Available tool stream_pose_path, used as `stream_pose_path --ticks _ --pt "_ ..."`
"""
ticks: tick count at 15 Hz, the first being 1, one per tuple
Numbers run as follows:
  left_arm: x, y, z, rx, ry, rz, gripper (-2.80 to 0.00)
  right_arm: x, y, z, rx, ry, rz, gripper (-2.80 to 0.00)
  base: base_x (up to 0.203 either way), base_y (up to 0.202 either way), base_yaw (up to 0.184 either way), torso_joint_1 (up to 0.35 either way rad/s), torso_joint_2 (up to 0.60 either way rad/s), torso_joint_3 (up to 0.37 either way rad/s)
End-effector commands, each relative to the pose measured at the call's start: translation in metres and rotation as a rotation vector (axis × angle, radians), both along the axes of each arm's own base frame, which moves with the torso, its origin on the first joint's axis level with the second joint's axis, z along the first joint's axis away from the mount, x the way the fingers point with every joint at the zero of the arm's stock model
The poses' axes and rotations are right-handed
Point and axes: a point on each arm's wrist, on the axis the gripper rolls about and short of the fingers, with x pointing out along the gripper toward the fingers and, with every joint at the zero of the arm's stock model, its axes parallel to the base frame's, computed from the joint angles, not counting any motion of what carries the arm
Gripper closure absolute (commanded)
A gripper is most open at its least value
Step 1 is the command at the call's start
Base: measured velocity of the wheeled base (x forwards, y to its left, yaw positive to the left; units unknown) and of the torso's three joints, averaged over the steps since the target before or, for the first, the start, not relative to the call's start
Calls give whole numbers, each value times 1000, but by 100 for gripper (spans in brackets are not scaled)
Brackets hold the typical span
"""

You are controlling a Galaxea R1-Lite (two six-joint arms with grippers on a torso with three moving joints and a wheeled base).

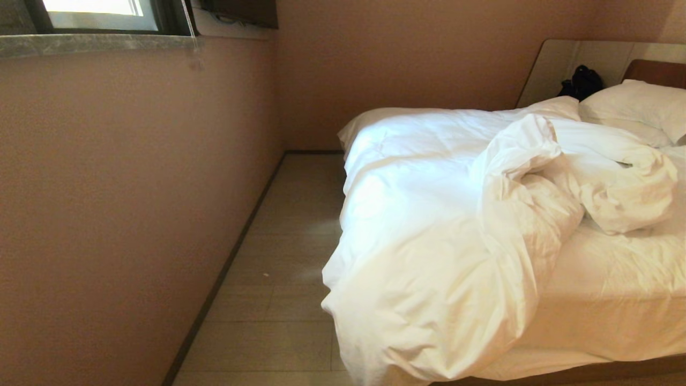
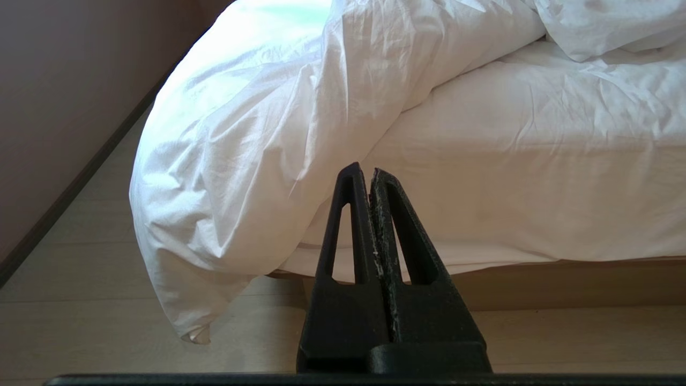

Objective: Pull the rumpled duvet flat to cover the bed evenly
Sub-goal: Hold the folded corner of the quilt

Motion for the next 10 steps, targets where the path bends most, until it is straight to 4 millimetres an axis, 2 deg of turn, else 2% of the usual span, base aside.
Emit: stream_pose_path --ticks 1,10 --pt "0 0 0 1 0 2 0 0 0 0 0 1 0 0 0 0 0 0 0 0" --pt "0 0 0 1 0 2 0 0 0 0 0 1 0 0 0 0 0 0 0 0"
